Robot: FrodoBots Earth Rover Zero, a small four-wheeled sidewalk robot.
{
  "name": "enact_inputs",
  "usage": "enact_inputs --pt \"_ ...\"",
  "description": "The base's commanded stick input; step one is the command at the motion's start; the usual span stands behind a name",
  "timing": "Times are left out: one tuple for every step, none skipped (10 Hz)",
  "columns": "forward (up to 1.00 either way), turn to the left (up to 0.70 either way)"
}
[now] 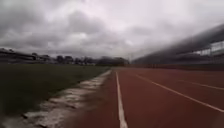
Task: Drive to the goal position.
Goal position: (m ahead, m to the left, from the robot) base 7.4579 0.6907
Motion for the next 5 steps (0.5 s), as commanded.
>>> enact_inputs --pt "0.70 0.00" --pt "0.70 0.00" --pt "0.70 0.00" --pt "0.70 0.00" --pt "0.70 0.00"
